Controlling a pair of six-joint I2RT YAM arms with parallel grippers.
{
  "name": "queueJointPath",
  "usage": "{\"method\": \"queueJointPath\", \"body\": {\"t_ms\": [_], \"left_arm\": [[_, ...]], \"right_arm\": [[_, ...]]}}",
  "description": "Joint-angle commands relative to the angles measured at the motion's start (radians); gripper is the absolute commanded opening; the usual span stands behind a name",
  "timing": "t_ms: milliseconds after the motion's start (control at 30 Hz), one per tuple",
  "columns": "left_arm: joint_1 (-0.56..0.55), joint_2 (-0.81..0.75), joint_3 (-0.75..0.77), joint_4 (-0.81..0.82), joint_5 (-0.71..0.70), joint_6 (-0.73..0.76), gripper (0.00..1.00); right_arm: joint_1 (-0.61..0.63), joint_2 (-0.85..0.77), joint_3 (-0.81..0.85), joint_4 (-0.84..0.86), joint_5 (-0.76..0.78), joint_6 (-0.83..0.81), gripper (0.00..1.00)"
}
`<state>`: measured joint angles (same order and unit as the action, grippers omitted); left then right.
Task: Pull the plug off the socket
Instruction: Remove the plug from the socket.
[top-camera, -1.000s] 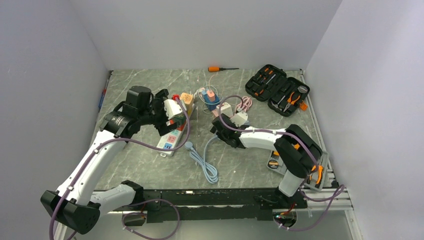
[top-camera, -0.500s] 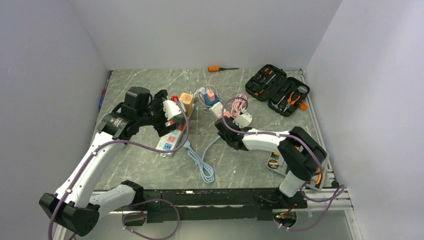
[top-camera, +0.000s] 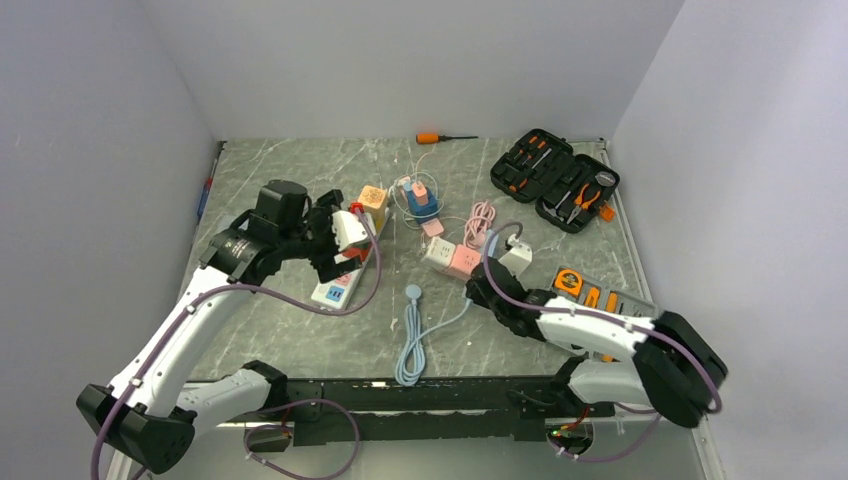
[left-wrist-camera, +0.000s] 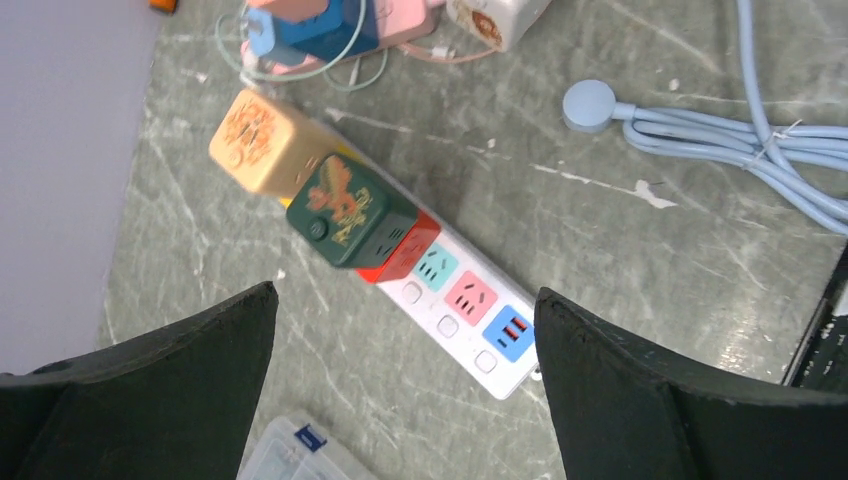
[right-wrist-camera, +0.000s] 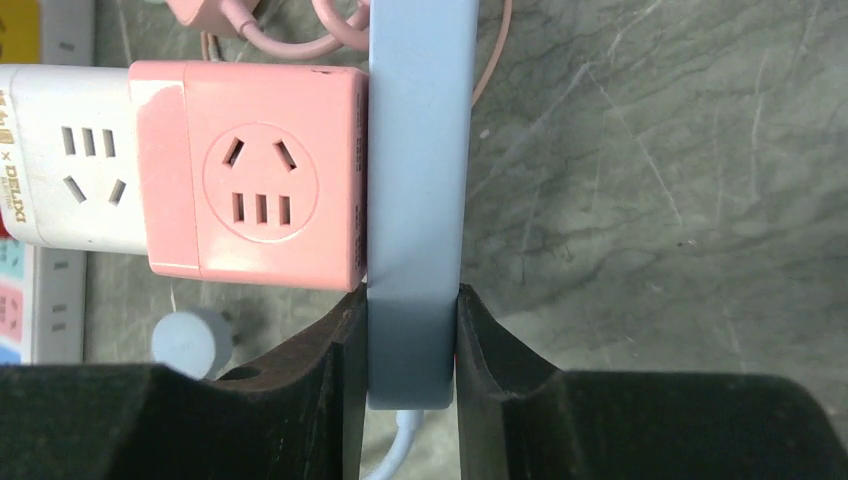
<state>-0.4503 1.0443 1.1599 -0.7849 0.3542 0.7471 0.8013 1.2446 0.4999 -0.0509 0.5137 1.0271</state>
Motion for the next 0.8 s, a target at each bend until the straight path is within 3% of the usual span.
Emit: {"method": "queueJointPath", "body": {"t_ms": [0, 333, 767], "left_arm": [[-0.061, 0.015, 0.005, 0.002, 0.067, 0.035, 0.99], [-0.275, 0.165, 0.005, 0.164, 0.165, 0.095, 0.99], [-0.382, 0.55, 0.179, 0.292, 0.222, -0.046, 0.99]], "right_arm": [[0.008, -0.173, -0.041, 0.092, -0.053, -0.151, 0.0], [0.011, -0.291, -0.039, 0.056, -0.065, -0.234, 0.0], [0.041, -0.323, -0.07, 0.081, -0.019, -0.257, 0.0]]}}
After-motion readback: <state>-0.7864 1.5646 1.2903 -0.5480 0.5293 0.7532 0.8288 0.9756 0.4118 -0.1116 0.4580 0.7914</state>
